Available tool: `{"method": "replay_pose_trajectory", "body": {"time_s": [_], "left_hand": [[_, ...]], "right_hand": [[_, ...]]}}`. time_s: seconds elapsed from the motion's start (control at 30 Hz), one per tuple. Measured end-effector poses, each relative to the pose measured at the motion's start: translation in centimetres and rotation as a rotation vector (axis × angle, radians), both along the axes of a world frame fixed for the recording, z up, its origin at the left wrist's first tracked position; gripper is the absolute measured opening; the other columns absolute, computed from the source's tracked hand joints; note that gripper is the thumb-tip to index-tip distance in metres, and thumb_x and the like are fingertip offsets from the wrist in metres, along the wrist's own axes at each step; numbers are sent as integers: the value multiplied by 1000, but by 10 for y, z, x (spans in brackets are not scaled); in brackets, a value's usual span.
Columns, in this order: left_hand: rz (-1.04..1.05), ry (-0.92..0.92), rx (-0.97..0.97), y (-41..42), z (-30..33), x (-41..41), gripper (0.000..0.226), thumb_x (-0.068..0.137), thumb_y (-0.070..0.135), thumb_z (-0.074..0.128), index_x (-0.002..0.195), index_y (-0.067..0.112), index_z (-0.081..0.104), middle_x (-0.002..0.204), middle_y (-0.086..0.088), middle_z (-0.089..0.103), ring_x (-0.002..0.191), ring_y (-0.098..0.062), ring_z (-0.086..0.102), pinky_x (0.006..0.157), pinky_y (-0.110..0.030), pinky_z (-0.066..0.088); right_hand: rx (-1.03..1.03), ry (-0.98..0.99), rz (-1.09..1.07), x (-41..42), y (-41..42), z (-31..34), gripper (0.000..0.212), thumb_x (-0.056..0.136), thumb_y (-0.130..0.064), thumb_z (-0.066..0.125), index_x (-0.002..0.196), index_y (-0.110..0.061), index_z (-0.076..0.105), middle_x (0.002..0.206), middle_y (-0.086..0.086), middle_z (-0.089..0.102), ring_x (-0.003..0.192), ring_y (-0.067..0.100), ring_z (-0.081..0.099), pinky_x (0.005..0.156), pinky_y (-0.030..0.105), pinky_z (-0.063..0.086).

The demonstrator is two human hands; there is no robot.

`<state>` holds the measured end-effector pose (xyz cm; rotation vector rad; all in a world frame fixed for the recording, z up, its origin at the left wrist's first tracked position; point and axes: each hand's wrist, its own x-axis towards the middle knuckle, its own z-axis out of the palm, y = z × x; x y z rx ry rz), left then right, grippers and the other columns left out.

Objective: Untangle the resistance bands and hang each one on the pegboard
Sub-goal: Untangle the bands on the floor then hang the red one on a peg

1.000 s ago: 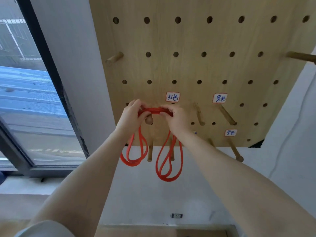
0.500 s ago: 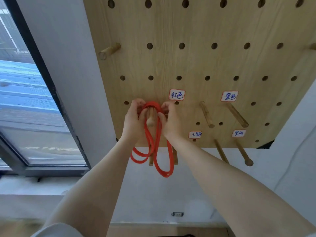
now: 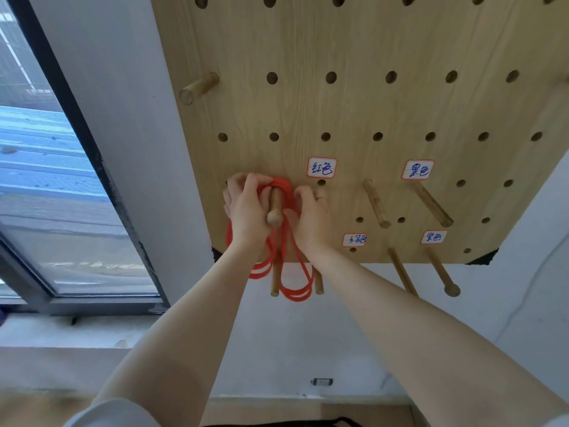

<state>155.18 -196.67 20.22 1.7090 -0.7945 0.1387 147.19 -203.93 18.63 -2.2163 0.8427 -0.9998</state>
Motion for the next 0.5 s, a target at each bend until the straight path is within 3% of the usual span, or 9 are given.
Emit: {"method": "replay_pose_trajectory", "body": {"time_s": [0.07, 0.2, 0.33, 0.5], "left_hand": [[-62, -60, 28, 6, -4, 4, 21, 94, 16, 43, 104, 30, 55, 114, 5, 46, 110, -14, 44, 102, -34, 37], [-111, -34, 61, 20, -5, 3, 37, 94, 20, 47, 131, 24, 42, 129, 1, 46, 115, -13, 49, 99, -30, 42], [-125, -99, 165, 26, -2, -4, 50, 85, 10, 54, 132, 25, 42, 131, 0, 43, 120, -18, 45, 100, -32, 40], [-96, -93, 232, 38, 2, -11, 52, 86, 10, 48, 135, 26, 39, 137, -1, 40, 125, -18, 41, 102, -32, 36]], "right_hand": [[19, -4, 30, -6, 1, 2, 33, 89, -12, 53, 121, -17, 49, 127, 7, 44, 109, 25, 49, 90, 37, 43], [62, -28, 96, -20, 3, 9, 48, 89, -5, 52, 134, -14, 38, 135, 9, 44, 123, 24, 43, 97, 29, 36], [70, 9, 161, -31, 8, 15, 46, 93, -11, 48, 137, -16, 37, 136, 9, 45, 123, 23, 45, 92, 26, 35], [60, 29, 205, -43, 14, 15, 41, 93, -8, 46, 133, -15, 44, 134, 7, 48, 122, 21, 45, 92, 21, 32]]}}
